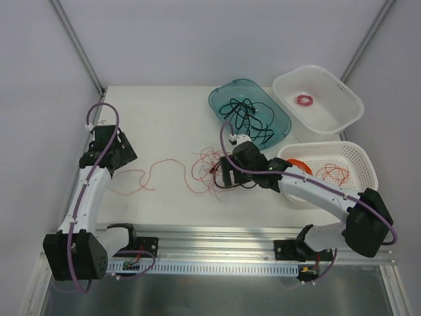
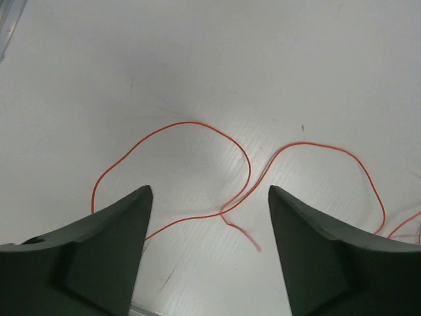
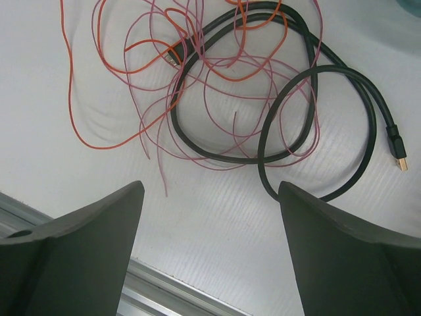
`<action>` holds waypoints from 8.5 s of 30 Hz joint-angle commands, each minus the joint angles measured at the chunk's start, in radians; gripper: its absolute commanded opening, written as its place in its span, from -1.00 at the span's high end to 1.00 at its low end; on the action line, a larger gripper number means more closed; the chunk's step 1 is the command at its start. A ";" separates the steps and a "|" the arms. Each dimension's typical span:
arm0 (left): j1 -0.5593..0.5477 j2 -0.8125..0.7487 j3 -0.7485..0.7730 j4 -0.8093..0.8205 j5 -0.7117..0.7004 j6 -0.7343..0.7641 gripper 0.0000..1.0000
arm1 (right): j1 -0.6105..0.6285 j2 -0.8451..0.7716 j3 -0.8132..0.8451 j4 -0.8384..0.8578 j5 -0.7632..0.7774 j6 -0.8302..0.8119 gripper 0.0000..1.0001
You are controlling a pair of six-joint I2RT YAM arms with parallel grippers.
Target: Untangle the cables
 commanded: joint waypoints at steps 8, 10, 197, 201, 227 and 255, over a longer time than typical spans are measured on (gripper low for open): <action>-0.114 -0.149 -0.065 0.002 0.282 -0.243 -0.94 | 0.002 -0.061 -0.040 0.044 0.096 0.031 -0.78; -0.188 -0.115 -0.062 0.006 0.251 -0.282 -0.93 | 0.002 -0.063 -0.051 0.051 0.118 0.044 -0.81; -0.707 -0.085 0.014 0.146 0.449 -0.328 1.00 | 0.279 -0.006 0.052 0.341 -0.261 -0.160 -0.90; -0.718 -0.083 0.030 0.146 0.438 -0.343 1.00 | 0.302 0.026 0.059 0.347 -0.239 -0.193 -0.72; -0.735 -0.100 0.129 0.137 0.391 -0.329 0.01 | 0.300 -0.116 0.021 0.254 -0.017 -0.174 0.99; -0.526 -0.123 0.116 -0.046 0.039 0.050 -0.98 | -0.387 -0.460 0.223 -0.481 0.291 -0.142 0.99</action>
